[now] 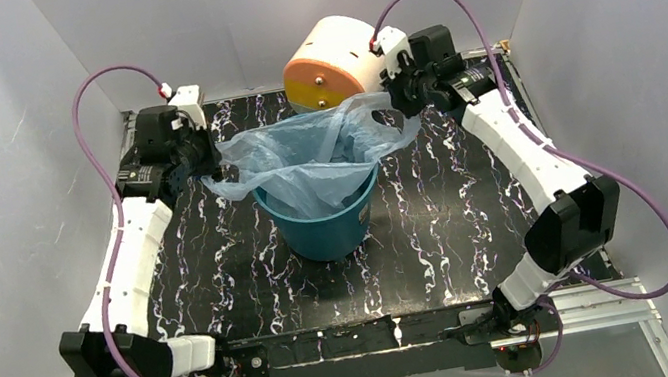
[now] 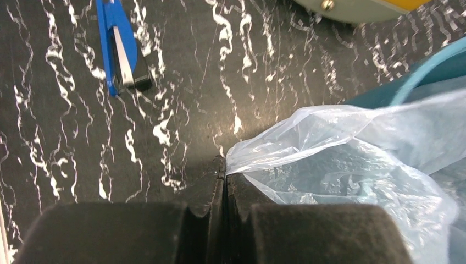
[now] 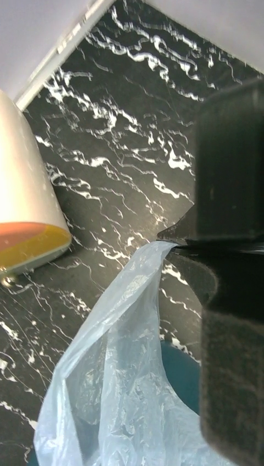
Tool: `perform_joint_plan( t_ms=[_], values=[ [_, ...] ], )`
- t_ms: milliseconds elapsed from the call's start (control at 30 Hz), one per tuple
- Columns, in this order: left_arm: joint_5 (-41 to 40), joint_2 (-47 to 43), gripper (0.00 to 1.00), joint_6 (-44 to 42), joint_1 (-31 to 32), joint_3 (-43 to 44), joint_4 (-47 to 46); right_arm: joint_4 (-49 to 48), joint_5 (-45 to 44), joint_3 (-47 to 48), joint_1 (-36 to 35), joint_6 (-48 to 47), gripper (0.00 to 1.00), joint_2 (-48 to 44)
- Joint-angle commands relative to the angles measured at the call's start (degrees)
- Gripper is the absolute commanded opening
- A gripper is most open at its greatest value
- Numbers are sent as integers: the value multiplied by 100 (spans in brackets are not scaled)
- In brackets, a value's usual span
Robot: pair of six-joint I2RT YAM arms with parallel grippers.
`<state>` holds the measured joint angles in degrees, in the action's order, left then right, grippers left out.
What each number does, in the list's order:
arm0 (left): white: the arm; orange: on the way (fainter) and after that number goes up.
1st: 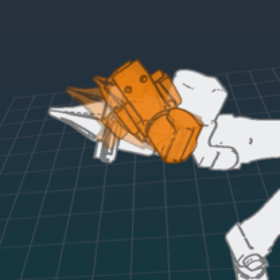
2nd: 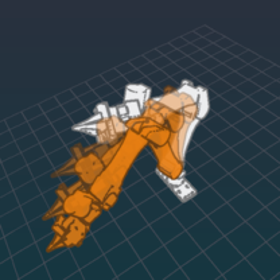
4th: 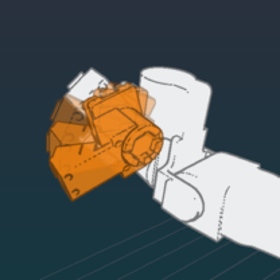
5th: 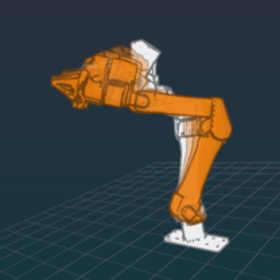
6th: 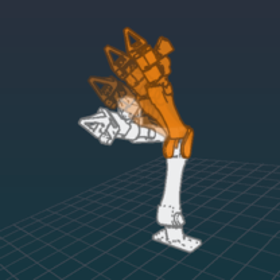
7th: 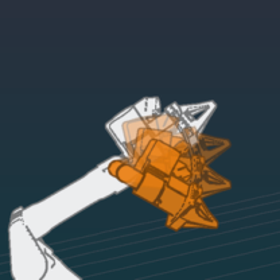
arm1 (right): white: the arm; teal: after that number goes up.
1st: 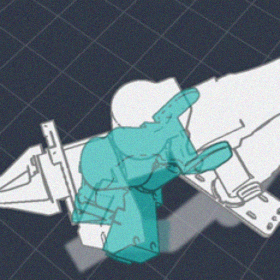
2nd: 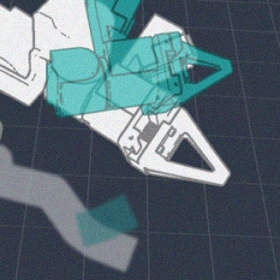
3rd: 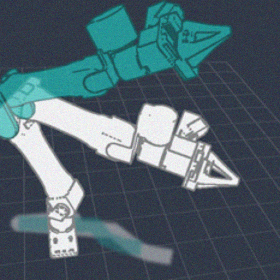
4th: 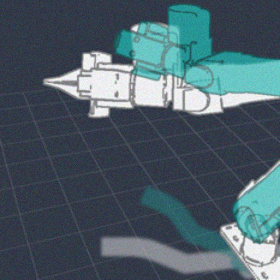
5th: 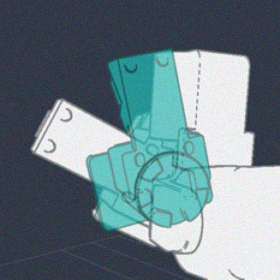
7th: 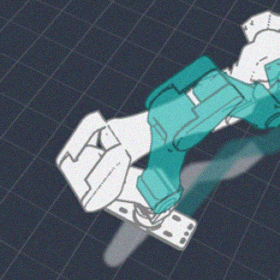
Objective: Put the trash bags into the trash bin
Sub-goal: Place the trash bag in the trash bin.
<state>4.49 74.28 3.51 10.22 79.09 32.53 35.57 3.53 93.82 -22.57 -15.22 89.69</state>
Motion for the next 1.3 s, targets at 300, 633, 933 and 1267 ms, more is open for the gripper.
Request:
perform_joint_plan(
  t_ms=[300,633,933,1267],
  values=[
    [1015,611,0,-207,-335,3,-274,584,879,238,-2,509,18,487],
    [543,36,0,184,-336,-1462,-488,1192,1457,-87,-2,664,27,688],
    [760,-250,25,414,-336,-953,-555,619,-149,-250,-2,1465,44,287],
    [-153,-783,64,734,-343,-1143,-597,-1301,-1113,-1425,35,2045,99,-1665]
  ],
)
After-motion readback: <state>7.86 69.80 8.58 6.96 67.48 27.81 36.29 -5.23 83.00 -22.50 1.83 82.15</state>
